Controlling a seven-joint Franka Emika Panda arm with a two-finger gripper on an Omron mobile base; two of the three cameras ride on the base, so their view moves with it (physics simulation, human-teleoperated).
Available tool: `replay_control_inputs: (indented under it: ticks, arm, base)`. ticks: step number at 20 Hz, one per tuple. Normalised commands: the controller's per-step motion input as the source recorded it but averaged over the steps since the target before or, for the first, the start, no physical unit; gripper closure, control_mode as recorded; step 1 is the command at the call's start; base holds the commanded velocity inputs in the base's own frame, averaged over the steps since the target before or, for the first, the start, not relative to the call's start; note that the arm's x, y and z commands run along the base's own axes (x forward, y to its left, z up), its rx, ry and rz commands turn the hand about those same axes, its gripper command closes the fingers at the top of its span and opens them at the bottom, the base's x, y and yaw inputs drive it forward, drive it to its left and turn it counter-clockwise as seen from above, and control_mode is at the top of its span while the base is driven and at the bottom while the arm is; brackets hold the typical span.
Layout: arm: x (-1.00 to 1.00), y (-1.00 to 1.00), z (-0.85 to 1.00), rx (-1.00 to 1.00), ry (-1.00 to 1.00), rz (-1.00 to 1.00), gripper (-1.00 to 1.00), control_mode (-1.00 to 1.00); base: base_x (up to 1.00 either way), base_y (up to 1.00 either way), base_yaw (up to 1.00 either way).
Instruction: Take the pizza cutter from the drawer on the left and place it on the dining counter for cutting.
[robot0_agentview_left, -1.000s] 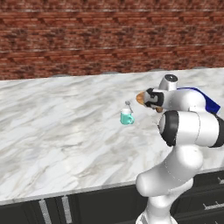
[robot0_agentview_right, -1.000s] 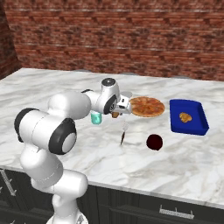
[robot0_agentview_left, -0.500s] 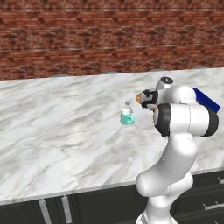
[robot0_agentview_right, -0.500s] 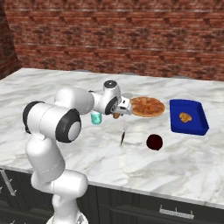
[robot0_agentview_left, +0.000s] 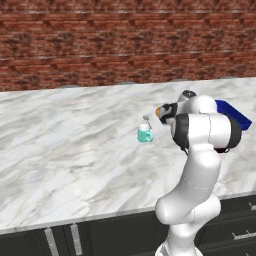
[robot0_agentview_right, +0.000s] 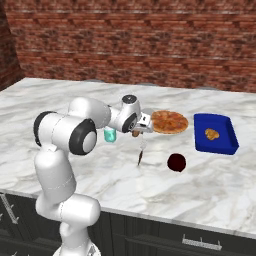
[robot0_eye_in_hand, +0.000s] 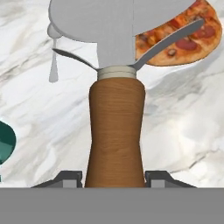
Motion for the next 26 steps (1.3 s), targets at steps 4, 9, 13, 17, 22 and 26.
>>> replay_control_inputs:
  ticks: [4,9,13,17,22,26]
  arm:
    - [0.23,-0.08,-0.25,0.00,0.00,0.00,1.00,-1.00]
    - [0.26,0.00,-0.27,0.00,0.00,0.00,1.00,-1.00]
    - [0.24,0.00,-0.26,0.00,0.00,0.00,1.00,-1.00]
    - [0.21,0.00,-0.26,0.00,0.00,0.00,1.00,-1.00]
    - [0.20,0.00,-0.21,0.00,0.00,0.00,1.00,-1.00]
    - [0.16,0.00,-0.08,0.00,0.00,0.00,1.00,-1.00]
  base:
    - [0.00,0.00,0.00]
    - [0.00,0.00,0.00]
    - [0.00,0.00,0.00]
    - [0.00,0.00,0.00]
    - [0.00,0.00,0.00]
    - [0.00,0.00,0.00]
